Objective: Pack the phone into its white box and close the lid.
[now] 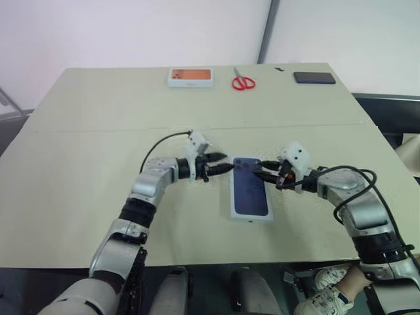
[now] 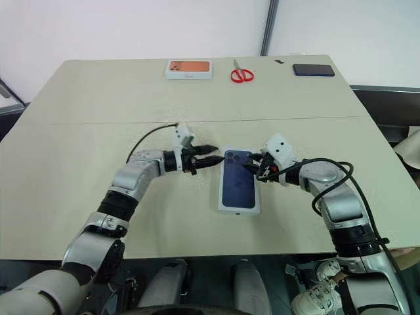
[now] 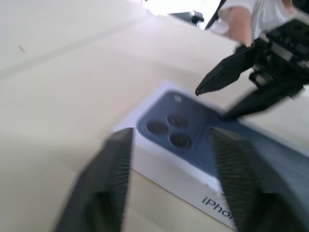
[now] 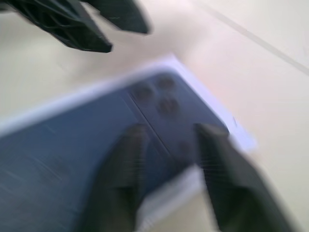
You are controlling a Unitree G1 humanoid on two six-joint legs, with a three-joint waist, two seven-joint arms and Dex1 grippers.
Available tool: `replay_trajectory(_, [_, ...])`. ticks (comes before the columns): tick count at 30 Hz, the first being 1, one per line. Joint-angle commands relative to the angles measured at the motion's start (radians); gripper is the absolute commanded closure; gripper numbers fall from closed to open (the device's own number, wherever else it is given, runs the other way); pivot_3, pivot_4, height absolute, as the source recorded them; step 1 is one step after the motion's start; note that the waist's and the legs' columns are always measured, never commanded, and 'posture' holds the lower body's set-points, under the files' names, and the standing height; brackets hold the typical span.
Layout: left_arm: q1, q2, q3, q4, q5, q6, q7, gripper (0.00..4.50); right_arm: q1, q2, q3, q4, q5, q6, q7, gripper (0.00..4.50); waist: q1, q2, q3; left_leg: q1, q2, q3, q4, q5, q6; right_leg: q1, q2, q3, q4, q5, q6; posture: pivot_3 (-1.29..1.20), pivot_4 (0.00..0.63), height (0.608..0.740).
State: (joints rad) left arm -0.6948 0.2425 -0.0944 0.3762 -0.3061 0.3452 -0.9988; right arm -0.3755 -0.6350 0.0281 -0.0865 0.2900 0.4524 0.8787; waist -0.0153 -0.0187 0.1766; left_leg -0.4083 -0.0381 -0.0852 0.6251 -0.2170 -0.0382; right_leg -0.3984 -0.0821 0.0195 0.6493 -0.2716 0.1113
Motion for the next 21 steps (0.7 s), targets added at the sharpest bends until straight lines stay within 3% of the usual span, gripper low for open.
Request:
replay_trajectory(1, [0.045, 0.059, 0.047, -0.099, -0.037, 0.016, -0.015, 0.0, 0.014, -0.014, -0.045, -0.051, 0.03, -0.035, 0.02, 0.62, 0.001, 0.0, 0.0, 0.0, 0.0, 0.0, 0.0, 0.0, 0.0, 0.0, 0.0, 0.0, 0.0, 0.0, 0.0, 0.0, 0.15, 0.74])
replay_trajectory(2, [0.066, 0.084, 0.061, -0.126, -0.048, 0.018, -0.021, 0.0, 0.029, -0.022, -0.054, -0.059, 0.038, -0.045, 0.031, 0.14, 0.001, 0.0, 0.0, 0.0, 0.0, 0.0, 0.0, 0.0, 0.0, 0.0, 0.0, 0.0, 0.0, 0.0, 0.0, 0.0, 0.15, 0.74])
replay_trajectory(3, [0.084, 0.103, 0.075, -0.15, -0.058, 0.018, -0.026, 0.0, 0.04, -0.028, -0.063, -0.065, 0.047, -0.049, 0.04, 0.07, 0.002, 0.0, 0.0, 0.0, 0.0, 0.0, 0.0, 0.0, 0.0, 0.0, 0.0, 0.0, 0.0, 0.0, 0.0, 0.0, 0.15, 0.74])
replay_trajectory(13, [0.361, 0.344, 0.252, -0.321, -0.112, 0.043, -0.013, 0.0, 0.197, -0.108, -0.206, -0.12, 0.107, -0.125, 0.102, 0.07, 0.001, 0.001, 0.0, 0.001, 0.002, 0.0, -0.002, 0.0, 0.0, 0.0, -0.001, 0.001, 0.0, 0.0, 0.0, 0.0, 0.15, 0.74])
replay_trajectory(21, [0.565, 0.409, 0.364, -0.43, -0.153, 0.048, 0.02, 0.0, 0.289, -0.157, -0.259, -0.125, 0.133, -0.128, 0.14, 0.07, 0.005, 0.001, 0.0, 0.001, 0.002, 0.0, -0.002, 0.0, 0.0, 0.0, -0.005, 0.002, -0.001, 0.0, -0.001, 0.0, 0.15, 0.74])
